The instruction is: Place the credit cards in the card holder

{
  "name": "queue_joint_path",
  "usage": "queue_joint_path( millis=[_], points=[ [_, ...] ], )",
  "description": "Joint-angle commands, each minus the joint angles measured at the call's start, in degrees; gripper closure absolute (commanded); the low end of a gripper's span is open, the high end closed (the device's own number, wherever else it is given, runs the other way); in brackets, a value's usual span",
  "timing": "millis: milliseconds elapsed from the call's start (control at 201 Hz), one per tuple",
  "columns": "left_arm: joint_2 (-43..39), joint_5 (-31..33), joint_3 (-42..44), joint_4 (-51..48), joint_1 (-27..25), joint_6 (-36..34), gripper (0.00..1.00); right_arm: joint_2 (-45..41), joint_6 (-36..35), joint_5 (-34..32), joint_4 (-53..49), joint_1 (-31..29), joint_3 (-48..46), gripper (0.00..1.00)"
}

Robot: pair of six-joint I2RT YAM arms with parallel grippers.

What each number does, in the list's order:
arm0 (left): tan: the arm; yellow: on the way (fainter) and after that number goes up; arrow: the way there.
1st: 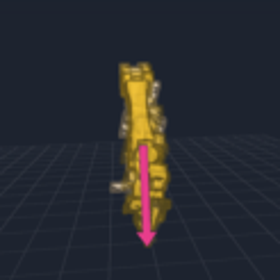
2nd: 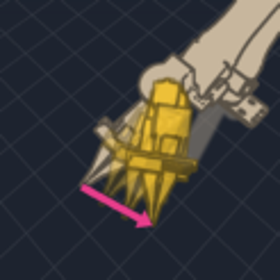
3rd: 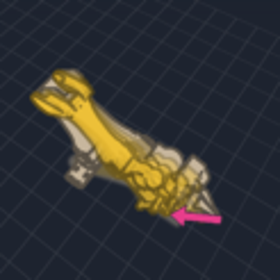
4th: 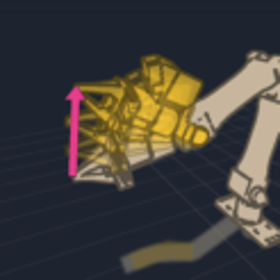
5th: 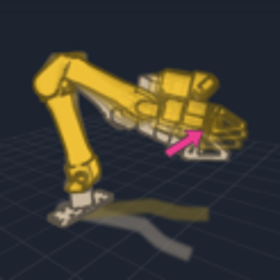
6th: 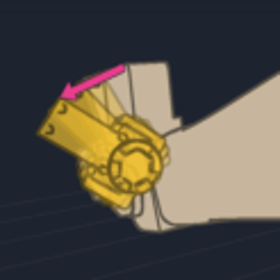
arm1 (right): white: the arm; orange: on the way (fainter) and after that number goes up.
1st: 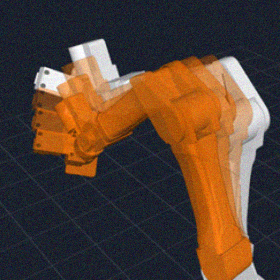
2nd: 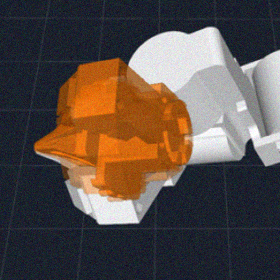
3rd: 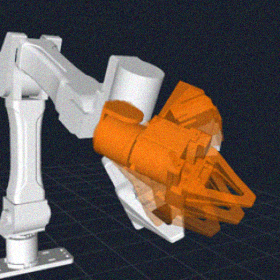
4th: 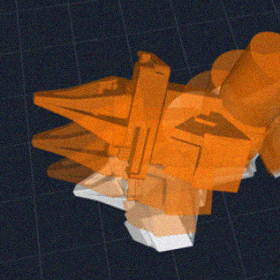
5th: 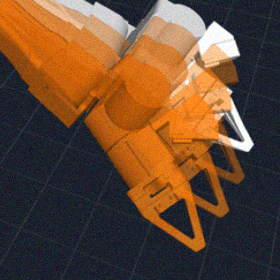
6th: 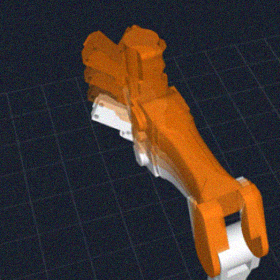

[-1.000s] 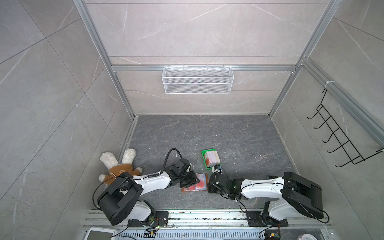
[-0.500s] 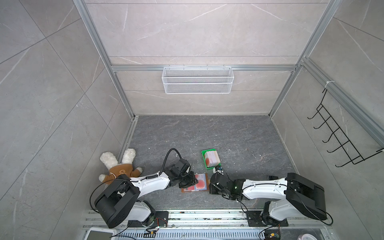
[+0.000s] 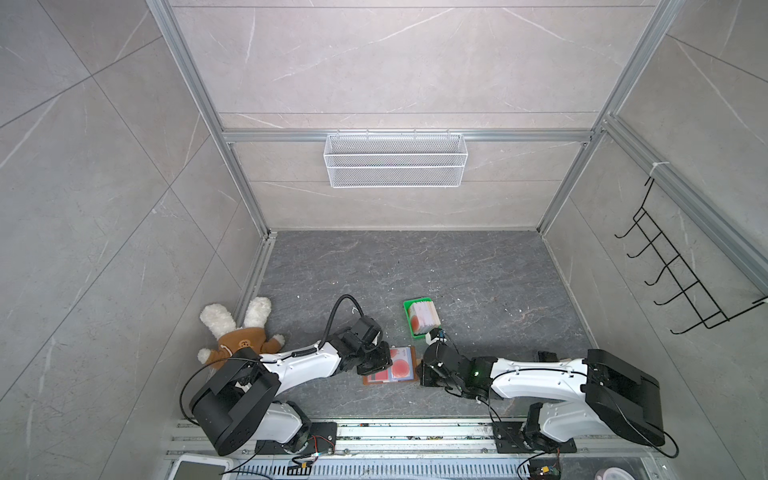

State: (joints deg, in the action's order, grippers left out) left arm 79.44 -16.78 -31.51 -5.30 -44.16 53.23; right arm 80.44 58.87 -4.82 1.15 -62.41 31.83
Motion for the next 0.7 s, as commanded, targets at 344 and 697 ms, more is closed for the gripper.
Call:
queue_joint_path(
  millis=[344, 697],
  points=[
    [2.3, 0.8, -1.5, -0.7, -0.6, -2.2, 0.97, -0.2, -1.8, 8.4, 7.2, 5.4, -0.6, 0.69],
    [2.0, 1.7, -0.2, -0.6, -0.8, -1.0, 1.0, 3.8, -2.4, 12.8, 11.3, 6.2, -0.1, 0.69]
  ],
)
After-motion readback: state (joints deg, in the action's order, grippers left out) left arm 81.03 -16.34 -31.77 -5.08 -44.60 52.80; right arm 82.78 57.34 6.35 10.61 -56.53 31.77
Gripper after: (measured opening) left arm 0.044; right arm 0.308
